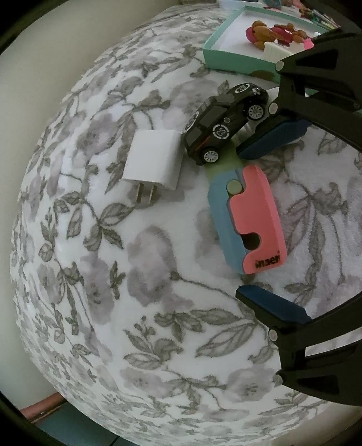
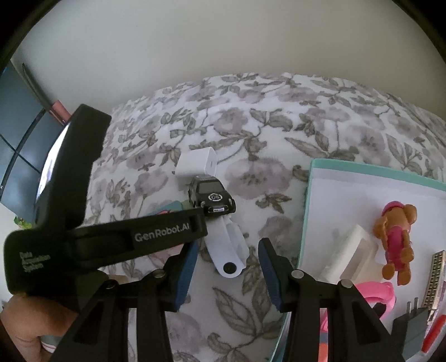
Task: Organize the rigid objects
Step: 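Grasp the pink-and-teal case with the left tool, then grasp the white strap with the right tool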
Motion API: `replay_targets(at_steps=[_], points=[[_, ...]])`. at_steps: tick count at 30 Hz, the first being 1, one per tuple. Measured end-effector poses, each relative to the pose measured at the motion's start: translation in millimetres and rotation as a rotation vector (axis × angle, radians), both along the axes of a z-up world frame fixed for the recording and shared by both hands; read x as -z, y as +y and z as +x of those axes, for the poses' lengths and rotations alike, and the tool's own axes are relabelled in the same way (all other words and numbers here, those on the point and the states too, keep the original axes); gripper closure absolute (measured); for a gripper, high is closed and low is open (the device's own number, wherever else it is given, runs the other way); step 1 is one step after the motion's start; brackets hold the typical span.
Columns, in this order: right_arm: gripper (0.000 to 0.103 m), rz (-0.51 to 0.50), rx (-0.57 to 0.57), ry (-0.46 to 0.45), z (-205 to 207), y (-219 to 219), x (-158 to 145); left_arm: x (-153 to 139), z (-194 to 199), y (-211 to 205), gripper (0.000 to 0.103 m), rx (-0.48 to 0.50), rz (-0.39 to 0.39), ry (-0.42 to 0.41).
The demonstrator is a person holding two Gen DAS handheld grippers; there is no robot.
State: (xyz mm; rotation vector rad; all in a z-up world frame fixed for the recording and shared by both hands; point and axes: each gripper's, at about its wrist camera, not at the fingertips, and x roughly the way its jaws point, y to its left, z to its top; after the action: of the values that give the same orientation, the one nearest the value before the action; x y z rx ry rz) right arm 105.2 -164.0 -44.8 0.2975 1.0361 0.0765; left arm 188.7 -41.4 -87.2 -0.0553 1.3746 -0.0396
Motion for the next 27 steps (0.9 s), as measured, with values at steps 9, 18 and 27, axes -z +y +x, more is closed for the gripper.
replay_targets(at_steps=[9,18,27], points=[[0.062,0.011,-0.004,0.017,3,1,8,4,0,1,0.022,0.015,-0.027,0.011],[0.065,0.013,-0.005,0.026,7,4,13,8,-1,0,0.027,0.011,-0.015,0.008],[0.076,0.023,-0.001,0.026,8,1,15,8,0,1,0.027,0.013,-0.015,0.007]])
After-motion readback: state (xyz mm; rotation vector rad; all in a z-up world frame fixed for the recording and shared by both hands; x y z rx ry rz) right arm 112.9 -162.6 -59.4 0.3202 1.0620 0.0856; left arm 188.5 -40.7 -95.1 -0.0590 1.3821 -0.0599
